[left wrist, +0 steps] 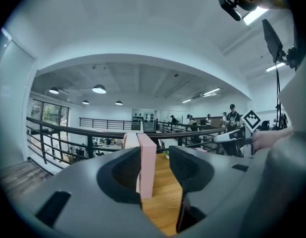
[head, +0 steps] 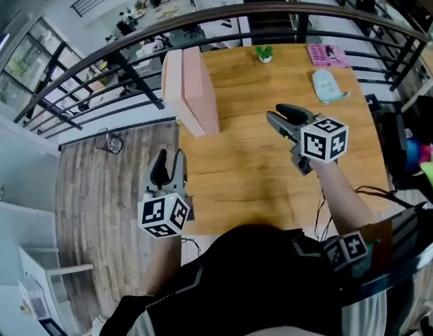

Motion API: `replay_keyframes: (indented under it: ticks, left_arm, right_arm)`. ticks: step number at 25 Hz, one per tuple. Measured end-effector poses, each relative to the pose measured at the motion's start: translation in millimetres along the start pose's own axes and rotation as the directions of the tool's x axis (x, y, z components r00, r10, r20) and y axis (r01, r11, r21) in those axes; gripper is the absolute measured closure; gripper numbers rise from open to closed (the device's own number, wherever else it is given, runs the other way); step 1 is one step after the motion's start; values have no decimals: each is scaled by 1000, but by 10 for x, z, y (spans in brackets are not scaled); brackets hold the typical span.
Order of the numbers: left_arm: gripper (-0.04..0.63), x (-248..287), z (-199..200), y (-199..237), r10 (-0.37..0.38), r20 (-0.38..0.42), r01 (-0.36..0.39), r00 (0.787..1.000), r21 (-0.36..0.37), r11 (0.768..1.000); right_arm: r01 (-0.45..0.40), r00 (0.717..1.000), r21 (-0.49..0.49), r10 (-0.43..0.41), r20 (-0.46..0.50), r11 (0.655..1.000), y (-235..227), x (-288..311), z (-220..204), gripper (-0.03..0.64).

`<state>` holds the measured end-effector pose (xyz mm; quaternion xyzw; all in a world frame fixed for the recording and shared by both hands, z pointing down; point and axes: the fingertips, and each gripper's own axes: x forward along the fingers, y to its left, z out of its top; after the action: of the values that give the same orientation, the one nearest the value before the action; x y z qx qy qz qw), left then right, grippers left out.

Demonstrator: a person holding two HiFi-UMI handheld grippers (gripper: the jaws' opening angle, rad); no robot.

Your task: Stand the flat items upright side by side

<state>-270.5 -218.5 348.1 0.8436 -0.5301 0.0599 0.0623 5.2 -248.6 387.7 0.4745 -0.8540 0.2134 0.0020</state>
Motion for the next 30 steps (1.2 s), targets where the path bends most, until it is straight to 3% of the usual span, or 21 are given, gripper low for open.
replay_keyframes:
  ticks: [3,9,13,18,21,30]
  left_arm:
    - [421,145,45,-318,-64,-14,63,998,-56,996]
    - [490,306,116,-611,-31,0,31,1000,-79,996]
    - [541,419,138,-1048,-94,-21,92,995,-87,992]
    - [566,521,175,-1649,-211,-48,204,976,-121,971]
    - [566,541,202,-1786,-190,-46,186,981,-78,979]
    - [566,445,467,-1880,-126,37,124,991,60,991]
  right_arm:
    - [-19,1000,-13,19,-3,1000,-81,-357,145,485]
    - [-21,999,-24,22,43,1000,-151,-965,308,520]
    - [24,997,-82,-18,73,996,-280,-1364,429,591]
    - [70,993,-166,-53,108,984,-465,-1781,615,603]
    - [108,990,-233,-85,108,966,-549,-1922,617,604]
    - [160,983,-249,-130,133,955,-614,-2088,670,604]
